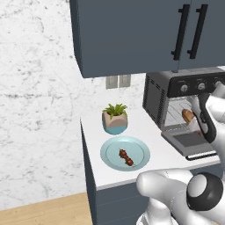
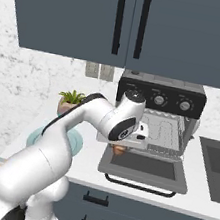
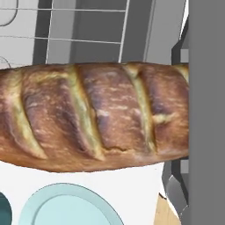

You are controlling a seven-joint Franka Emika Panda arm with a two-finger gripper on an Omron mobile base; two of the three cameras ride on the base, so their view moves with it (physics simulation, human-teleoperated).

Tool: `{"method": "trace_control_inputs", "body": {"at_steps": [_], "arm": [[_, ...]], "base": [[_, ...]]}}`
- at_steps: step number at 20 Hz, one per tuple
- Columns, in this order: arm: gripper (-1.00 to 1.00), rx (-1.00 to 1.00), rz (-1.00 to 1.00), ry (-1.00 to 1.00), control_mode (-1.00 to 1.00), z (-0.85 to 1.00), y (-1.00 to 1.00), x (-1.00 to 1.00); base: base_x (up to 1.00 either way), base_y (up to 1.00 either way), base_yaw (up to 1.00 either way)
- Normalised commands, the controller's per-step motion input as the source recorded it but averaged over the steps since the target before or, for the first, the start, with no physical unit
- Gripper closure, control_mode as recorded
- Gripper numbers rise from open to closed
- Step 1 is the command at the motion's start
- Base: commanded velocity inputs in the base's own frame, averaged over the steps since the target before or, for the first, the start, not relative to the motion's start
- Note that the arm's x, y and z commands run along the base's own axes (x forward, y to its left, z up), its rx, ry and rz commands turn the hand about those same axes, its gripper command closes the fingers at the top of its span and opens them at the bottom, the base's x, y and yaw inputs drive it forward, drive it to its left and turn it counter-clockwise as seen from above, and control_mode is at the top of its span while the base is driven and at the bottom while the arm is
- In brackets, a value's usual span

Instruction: Pick up the kebab skewer and baguette bread, and place them inside the toaster oven. Close the toaster oven door and start by setting the timer.

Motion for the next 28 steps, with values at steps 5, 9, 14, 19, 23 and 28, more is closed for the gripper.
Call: {"method": "trace_control_inputs", "body": {"at_steps": [5, 9, 14, 19, 23, 28], "arm": [[1.00, -0.01, -0.05, 0.00, -1.00, -0.03, -0.02, 0.29], [1.00, 0.00, -0.01, -0.01, -1.00, 0.00, -0.24, 0.39], [1.00, 0.00, 0.00, 0.00, -1.00, 0.00, -0.19, 0.39], [1.00, 0.00, 0.00, 0.00, -1.00, -0.22, -0.02, 0.07], [1.00, 0.00, 0.00, 0.01, -1.00, -0.26, -0.01, 0.14], [1.00, 0.00, 0.00, 0.03, -1.00, -0.05, -0.04, 0.17]], "base": [[0.00, 0.00, 0.00], [0.00, 0.00, 0.00], [0.00, 0.00, 0.00], [0.00, 0.00, 0.00], [0.00, 0.00, 0.00], [0.00, 0.00, 0.00]]}}
